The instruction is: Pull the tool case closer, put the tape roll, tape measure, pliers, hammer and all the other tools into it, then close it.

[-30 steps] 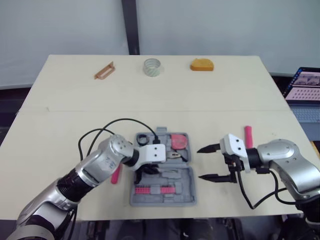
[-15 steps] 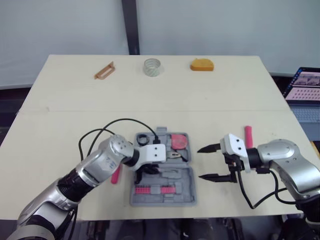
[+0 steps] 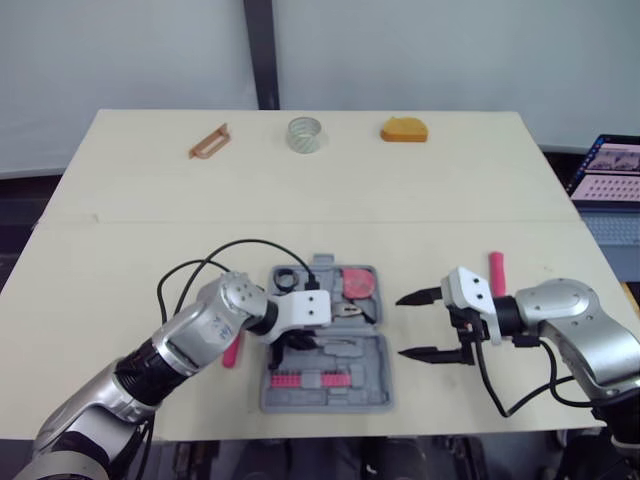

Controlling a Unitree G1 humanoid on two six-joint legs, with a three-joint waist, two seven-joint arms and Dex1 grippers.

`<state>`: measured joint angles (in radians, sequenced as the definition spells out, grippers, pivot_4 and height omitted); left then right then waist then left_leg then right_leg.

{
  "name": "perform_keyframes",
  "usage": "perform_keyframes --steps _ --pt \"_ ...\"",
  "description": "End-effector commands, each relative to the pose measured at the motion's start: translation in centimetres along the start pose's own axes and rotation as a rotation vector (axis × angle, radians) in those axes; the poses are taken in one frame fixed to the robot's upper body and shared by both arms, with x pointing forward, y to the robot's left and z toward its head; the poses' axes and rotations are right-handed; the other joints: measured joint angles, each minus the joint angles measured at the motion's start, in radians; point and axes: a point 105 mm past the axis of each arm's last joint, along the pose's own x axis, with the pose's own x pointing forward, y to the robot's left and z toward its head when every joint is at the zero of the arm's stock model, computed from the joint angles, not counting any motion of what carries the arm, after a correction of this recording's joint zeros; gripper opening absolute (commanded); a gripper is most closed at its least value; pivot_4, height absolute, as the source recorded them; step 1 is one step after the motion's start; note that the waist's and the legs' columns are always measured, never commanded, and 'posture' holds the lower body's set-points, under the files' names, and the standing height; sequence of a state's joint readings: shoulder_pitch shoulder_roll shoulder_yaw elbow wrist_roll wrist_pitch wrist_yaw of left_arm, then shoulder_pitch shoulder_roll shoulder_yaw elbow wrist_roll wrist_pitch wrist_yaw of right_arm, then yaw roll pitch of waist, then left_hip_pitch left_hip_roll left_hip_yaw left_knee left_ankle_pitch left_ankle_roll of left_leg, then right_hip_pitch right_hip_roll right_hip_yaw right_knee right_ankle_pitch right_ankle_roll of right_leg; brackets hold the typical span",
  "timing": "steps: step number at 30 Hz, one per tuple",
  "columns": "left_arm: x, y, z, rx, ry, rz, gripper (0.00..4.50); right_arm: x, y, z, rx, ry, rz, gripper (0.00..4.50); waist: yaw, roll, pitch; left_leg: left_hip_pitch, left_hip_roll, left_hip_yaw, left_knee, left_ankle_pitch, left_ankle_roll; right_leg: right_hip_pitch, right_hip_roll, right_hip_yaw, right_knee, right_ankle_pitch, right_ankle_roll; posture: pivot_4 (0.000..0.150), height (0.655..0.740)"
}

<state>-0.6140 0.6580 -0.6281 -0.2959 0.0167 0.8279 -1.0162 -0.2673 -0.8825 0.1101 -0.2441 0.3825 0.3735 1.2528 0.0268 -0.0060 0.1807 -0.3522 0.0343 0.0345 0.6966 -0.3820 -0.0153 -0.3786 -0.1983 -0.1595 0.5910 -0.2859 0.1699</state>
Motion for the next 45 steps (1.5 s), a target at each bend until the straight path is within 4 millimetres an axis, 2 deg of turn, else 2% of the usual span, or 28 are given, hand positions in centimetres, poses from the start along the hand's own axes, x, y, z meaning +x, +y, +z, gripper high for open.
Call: perform_keyframes --steps 1,2,4,5,9,17,22,28,33,39,44,45 --pt "0.1 -0.1 0.2 0.018 -0.008 0.005 0.08 -0.6 -0.4 0.8 -0.038 -0.011 -0.024 4.5 0.0 0.0 0.0 0.0 0.0 0.0 0.0 0.0 0.0 0.0 0.0 0.0 0.0 0.0 0.0 0.15 0.74" --pt "0.1 -0.1 0.3 0.018 -0.009 0.005 0.08 -0.6 -0.4 0.8 -0.038 -0.011 -0.024 4.5 0.0 0.0 0.0 0.0 0.0 0.0 0.0 0.0 0.0 0.0 0.0 0.0 0.0 0.0 0.0 0.15 0.74" --pt "0.1 -0.1 0.3 0.02 -0.01 0.006 1.1 -0.6 -0.4 0.7 -0.037 -0.01 -0.024 4.5 0.0 0.0 0.0 0.0 0.0 0.0 0.0 0.0 0.0 0.0 0.0 0.0 0.0 0.0 0.0 0.15 0.74" --pt "0.1 -0.1 0.3 0.021 -0.011 0.006 1.42 -0.6 -0.4 0.7 -0.036 -0.01 -0.024 4.5 0.0 0.0 0.0 0.0 0.0 0.0 0.0 0.0 0.0 0.0 0.0 0.0 0.0 0.0 0.0 0.15 0.74" --pt "0.1 -0.1 0.4 0.024 -0.013 0.006 3.29 -0.6 -0.4 0.7 -0.033 -0.01 -0.022 4.5 0.001 0.0 0.0 0.0 0.0 0.0 0.001 0.0 0.0 0.0 0.0 0.0 0.0 0.0 0.0 0.15 0.74" --pt "-0.4 -0.3 1.2 0.01 -0.039 -0.005 3.29 -0.7 -0.2 0.6 -0.027 -0.009 -0.012 4.5 0.0 0.0 0.0 0.0 0.0 0.0 0.001 0.0 0.0 0.0 0.0 0.0 0.0 0.001 0.0 0.15 0.74" --pt "-1.4 -0.4 1.5 -0.012 -0.063 -0.001 3.29 -0.7 -0.1 0.9 -0.026 -0.013 -0.008 4.5 0.0 0.0 0.0 0.0 0.0 0.0 0.001 0.0 0.0 0.0 0.0 0.0 0.0 0.001 0.0 0.15 0.74" --pt "-4.0 2.2 1.3 -0.029 -0.15 0.092 3.29 -0.8 -0.2 1.0 -0.026 -0.018 -0.01 4.5 0.0 0.0 0.0 0.0 0.0 0.0 0.001 0.0 0.0 0.0 0.0 0.0 0.0 0.001 0.0 0.15 0.74" --pt "-5.5 3.3 -0.3 -0.002 -0.199 0.128 3.29 -0.8 -0.2 1.0 -0.026 -0.018 -0.01 4.5 -0.002 0.0 0.0 0.0 0.0 0.0 0.001 0.0 0.0 0.0 0.0 0.0 0.0 0.001 0.0 0.15 0.74" --pt "-5.5 2.6 -0.4 0.013 -0.31 0.08 3.29 -0.8 -0.3 1.0 -0.028 -0.015 -0.01 4.5 0.0 0.0 0.0 0.0 0.0 0.0 0.001 0.0 0.001 0.0 0.0 0.0 0.0 0.001 0.001 0.15 0.74" --pt "-4.5 1.1 -0.6 0.023 -0.352 0.009 3.29 -0.8 -0.3 1.0 -0.029 -0.013 -0.009 4.5 -0.002 0.0 0.0 0.0 0.0 0.0 0.001 0.0 0.001 0.0 0.0 0.0 0.0 0.001 0.001 0.15 0.74" --pt "-4.2 0.9 -0.6 0.022 -0.359 -0.001 3.06 -0.8 -0.3 1.0 -0.029 -0.012 -0.009 4.5 -0.002 0.0 0.0 0.0 0.0 0.0 0.001 0.0 0.001 0.0 0.0 0.0 0.0 0.001 0.001 0.15 0.74"
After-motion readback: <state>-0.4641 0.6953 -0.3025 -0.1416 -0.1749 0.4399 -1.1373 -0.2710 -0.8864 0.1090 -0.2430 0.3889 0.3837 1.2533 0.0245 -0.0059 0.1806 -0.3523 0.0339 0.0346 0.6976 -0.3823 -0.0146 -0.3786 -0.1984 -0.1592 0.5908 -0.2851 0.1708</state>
